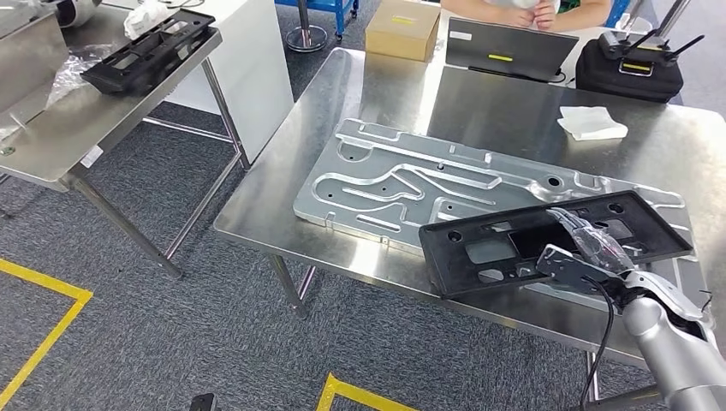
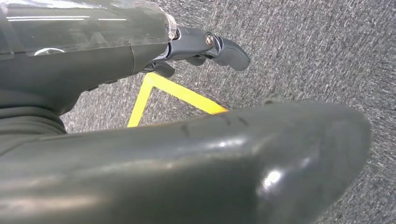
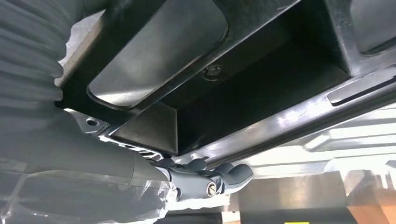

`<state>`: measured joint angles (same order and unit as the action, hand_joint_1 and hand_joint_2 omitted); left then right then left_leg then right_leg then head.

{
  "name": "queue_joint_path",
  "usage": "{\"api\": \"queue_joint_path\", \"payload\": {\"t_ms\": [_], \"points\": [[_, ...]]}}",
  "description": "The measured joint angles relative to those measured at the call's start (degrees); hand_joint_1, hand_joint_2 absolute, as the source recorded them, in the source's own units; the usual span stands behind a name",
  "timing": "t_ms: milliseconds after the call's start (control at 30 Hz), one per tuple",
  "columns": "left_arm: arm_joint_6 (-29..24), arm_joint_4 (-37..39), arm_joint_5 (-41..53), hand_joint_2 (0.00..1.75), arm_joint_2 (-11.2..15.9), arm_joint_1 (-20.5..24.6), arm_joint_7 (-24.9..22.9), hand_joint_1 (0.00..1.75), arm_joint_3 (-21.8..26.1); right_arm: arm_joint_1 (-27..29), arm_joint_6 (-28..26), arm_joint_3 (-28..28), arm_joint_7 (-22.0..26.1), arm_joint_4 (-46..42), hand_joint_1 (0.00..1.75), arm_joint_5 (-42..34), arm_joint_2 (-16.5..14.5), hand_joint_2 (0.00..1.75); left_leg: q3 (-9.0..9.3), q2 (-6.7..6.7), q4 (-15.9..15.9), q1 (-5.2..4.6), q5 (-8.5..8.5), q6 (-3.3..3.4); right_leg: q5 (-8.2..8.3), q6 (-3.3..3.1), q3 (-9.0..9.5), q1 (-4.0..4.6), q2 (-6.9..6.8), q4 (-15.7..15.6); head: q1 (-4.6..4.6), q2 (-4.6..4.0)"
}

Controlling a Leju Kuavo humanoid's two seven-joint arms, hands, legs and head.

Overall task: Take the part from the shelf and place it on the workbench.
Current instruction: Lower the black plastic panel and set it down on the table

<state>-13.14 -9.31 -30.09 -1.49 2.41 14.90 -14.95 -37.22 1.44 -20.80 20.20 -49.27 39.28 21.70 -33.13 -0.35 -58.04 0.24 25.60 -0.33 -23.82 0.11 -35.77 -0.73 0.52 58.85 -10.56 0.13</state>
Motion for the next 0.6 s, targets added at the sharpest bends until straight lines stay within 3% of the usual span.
{"api": "queue_joint_path", "payload": {"t_ms": [333,600], "points": [[-0.25,0.00,0.13,0.00,0.00,-0.05,0.02,0.00,0.00,1.21,-2.88,0.41,-0.28,-0.71,0.00,-0.87,-0.13,1.75,0.17,0.00,-0.08,-0.01,-0.04,0.05,0.05,0.08,0.15,-0.01,0.00,-0.02,0.00,0.00],[-0.25,0.00,0.15,0.00,0.02,-0.24,-0.03,0.00,-0.02,6.94,-4.78,4.93,-2.64,-10.73,0.00,-1.22,1.96,1.75,0.02,-0.09,-0.10,-0.05,-0.04,0.10,0.02,0.15,0.01,-0.04,-0.16,-0.02,0.00,0.00]]}}
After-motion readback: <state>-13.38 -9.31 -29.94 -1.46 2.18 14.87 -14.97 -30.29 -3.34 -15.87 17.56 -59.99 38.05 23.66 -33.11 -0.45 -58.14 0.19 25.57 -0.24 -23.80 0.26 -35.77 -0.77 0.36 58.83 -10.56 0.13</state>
